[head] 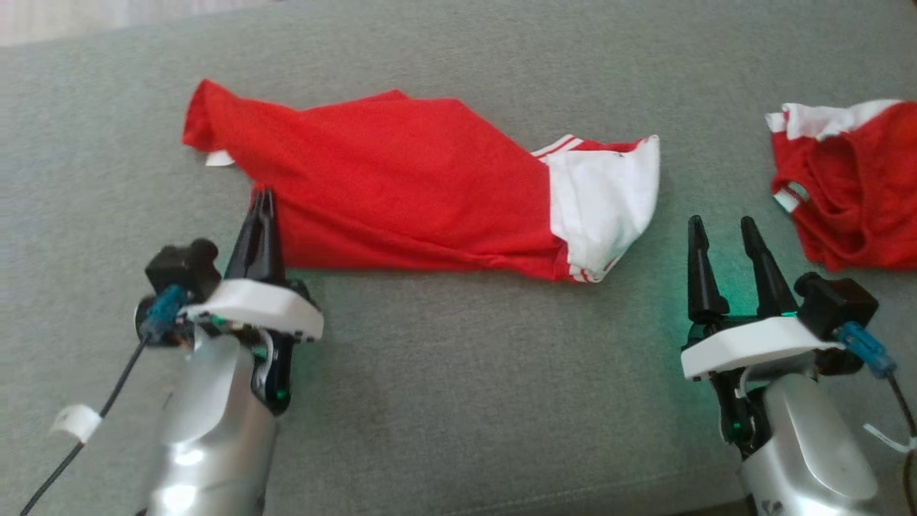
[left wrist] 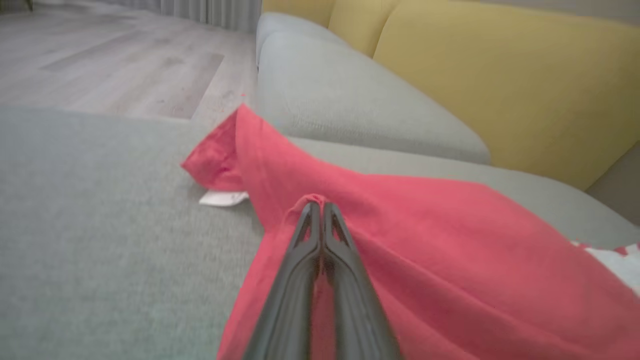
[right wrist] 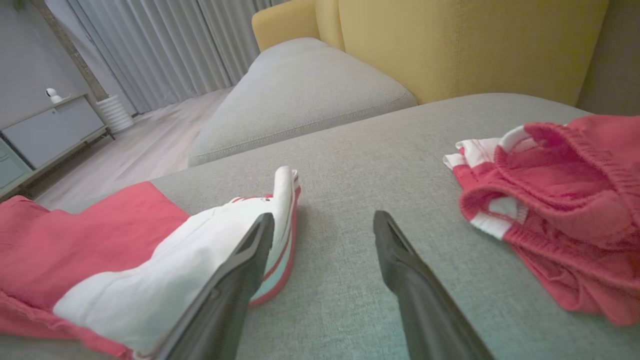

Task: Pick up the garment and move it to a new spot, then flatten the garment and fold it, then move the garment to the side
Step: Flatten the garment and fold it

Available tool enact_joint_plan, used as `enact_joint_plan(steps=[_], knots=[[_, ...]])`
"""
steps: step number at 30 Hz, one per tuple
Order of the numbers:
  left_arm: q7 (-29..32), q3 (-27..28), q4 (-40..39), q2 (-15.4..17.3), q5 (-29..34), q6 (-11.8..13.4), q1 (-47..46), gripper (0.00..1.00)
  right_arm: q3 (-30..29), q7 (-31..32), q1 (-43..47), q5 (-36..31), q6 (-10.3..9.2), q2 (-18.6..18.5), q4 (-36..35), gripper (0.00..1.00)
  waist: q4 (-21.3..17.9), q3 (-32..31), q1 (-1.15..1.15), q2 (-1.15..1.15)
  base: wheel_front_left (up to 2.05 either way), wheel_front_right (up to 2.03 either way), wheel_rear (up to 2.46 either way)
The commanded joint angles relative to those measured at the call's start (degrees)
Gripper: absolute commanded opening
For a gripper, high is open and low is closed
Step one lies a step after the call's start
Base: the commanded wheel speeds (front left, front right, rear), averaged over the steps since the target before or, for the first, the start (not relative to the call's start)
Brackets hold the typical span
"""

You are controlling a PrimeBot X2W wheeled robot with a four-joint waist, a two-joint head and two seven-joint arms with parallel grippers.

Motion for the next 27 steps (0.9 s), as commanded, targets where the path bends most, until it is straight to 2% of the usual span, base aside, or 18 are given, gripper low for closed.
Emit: enact_joint_plan(steps=[1, 10, 11, 12, 13, 20, 27], knots=[[-0.14, 1.34, -4.38, 0.93, 0.31, -0.28, -0.65, 0.0, 0.6, -0.32, 0.11, 0.2, -0.04, -0.19, -1.36, 1.0, 1.42, -1.06, 0.0, 0.0, 0.0, 0.0, 0.0], [-0.14, 0.44, -16.74, 0.93, 0.63, -0.67, 13.66, 0.0, -1.93, -0.32, 3.12, 0.87, -0.04, -0.19, -0.71, 1.0, 7.05, -7.63, 0.0, 0.0, 0.0, 0.0, 0.0], [-0.14, 0.24, -16.94, 0.93, 0.74, -0.69, 15.78, 0.06, -2.05, -0.32, 3.46, 0.97, -0.04, -0.19, -0.71, 1.0, 7.44, -8.18, 0.0, 0.0, 0.0, 0.0, 0.0], [-0.14, 0.22, -16.62, 0.93, 1.04, -0.59, 17.83, 0.5, -2.04, -0.32, 3.77, 1.05, -0.04, -0.19, -0.73, 1.0, 7.72, -8.61, 0.0, 0.0, 0.0, 0.0, 0.0], [-0.14, 0.38, -15.94, 0.93, 1.22, -0.24, 19.65, 1.0, -1.95, -0.32, 4.02, 1.12, -0.04, -0.19, -0.72, 1.0, 7.91, -8.95, 0.0, 0.0, 0.0, 0.0, 0.0], [-0.14, 0.86, -13.75, 0.93, -0.01, 2.84, 25.67, 1.0, 0.14, -0.32, 4.7, 1.18, -0.04, -0.19, -1.28, 1.0, 8.94, -10.05, 0.0, 0.0, 0.0, 0.0, 0.0], [-0.14, -2.37, -15.24, 0.93, -2.13, 4.32, 26.46, 1.0, 8.82, -0.32, 1.49, -0.11, -0.04, -0.19, 2.11, 1.0, 11.07, -9.97, 0.0, 0.0, 0.0, 0.0, 0.0]])
